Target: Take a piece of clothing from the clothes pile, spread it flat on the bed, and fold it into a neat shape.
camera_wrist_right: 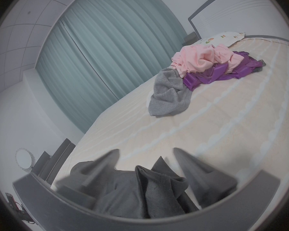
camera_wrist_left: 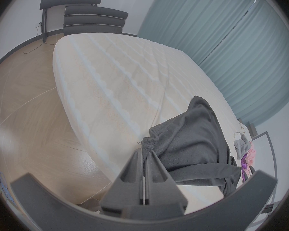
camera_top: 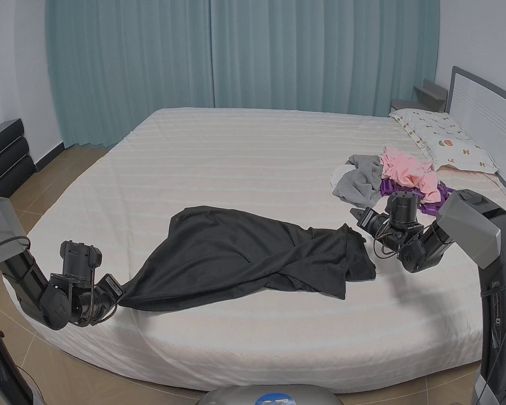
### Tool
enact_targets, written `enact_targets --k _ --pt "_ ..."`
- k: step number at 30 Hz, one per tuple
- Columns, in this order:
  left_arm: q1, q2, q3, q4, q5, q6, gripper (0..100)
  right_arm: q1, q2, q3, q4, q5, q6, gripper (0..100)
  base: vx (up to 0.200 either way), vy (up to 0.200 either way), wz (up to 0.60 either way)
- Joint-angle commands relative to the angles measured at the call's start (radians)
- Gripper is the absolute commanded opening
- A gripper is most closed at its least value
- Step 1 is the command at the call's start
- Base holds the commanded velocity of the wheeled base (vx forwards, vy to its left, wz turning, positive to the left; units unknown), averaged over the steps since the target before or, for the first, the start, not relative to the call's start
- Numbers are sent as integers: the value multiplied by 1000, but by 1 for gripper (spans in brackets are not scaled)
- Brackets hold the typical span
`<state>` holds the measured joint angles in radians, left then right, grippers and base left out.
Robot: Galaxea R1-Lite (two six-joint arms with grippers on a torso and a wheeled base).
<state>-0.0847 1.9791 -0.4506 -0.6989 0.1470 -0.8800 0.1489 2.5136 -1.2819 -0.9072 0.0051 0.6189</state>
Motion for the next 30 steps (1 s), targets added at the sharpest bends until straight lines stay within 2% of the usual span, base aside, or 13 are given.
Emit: enact_targets --k 1,5,6,8,13,15,21,27,30 --pt "-4 10 0 -1 0 -1 0 -19 -90 72 -4 15 5 100 0 0 0" --pt "-4 10 0 -1 0 -1 0 -17 -211 204 7 82 5 100 0 0 0" --pt "-4 10 0 -1 0 -1 0 -17 -211 204 7 82 5 100 0 0 0" --pt "-4 7 0 -1 0 -1 0 0 -283 328 8 113 5 100 0 0 0" --pt "-9 1 1 -1 2 -2 0 38 -342 486 8 138 4 100 0 0 0" --pt "-17 -2 4 -1 2 -2 0 67 -363 572 8 167 5 100 0 0 0" --pt "-18 -2 6 -1 2 -2 0 112 -322 635 7 173 7 100 0 0 0" --pt "-18 -2 7 -1 2 -2 0 166 -237 599 -4 171 71 100 0 0 0" --pt "-18 -2 7 -1 2 -1 0 178 -202 575 -5 167 76 100 0 0 0"
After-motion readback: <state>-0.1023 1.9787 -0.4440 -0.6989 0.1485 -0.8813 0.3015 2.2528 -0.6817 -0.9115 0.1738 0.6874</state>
